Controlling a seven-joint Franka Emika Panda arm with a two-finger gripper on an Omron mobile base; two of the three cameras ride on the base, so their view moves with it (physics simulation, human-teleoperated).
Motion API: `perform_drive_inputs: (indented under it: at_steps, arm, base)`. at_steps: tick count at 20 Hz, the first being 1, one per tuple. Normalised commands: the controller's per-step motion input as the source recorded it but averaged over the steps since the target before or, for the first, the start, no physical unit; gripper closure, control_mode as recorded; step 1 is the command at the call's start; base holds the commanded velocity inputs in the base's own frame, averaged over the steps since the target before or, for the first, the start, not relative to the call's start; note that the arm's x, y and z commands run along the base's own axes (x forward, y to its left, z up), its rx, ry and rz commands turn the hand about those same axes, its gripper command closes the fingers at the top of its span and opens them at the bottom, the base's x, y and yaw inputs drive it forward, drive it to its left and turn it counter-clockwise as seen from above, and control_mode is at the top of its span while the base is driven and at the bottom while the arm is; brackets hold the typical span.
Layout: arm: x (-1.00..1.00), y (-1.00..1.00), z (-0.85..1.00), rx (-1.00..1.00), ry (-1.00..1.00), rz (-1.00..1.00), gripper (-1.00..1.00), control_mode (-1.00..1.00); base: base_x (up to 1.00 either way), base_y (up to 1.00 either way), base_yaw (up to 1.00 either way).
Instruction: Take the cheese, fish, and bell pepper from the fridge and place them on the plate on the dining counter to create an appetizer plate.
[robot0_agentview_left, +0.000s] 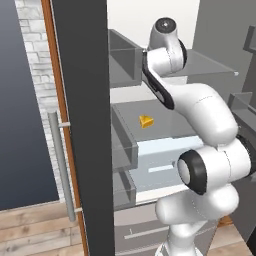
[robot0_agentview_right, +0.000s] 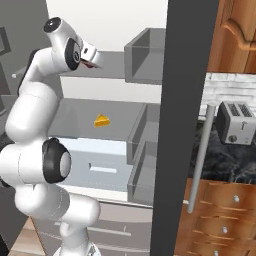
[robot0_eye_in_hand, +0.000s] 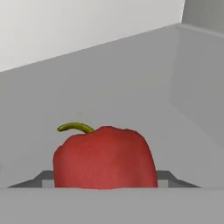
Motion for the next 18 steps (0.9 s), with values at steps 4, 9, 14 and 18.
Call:
perform_drive_inputs:
  at_steps: [4,9,14,18]
  arm:
    - [-1.0,-0.22,0.0,0.01,-0.03,0.12,1.0,-1.0]
    - [-0.8,0.0,0.0,0.0,0.0,0.12,1.0,1.0]
    - [0.0,0.0,0.0,0.0,0.0,0.0,1.0,1.0]
    - [0.0,0.0,0.0,0.0,0.0,0.0,1.0,1.0]
  base:
    - [0.0,0.0,0.0]
    - [-0.2,0.0,0.03]
    - [-1.0,0.0,0.14]
    - [-0.95,-0.04,0.13]
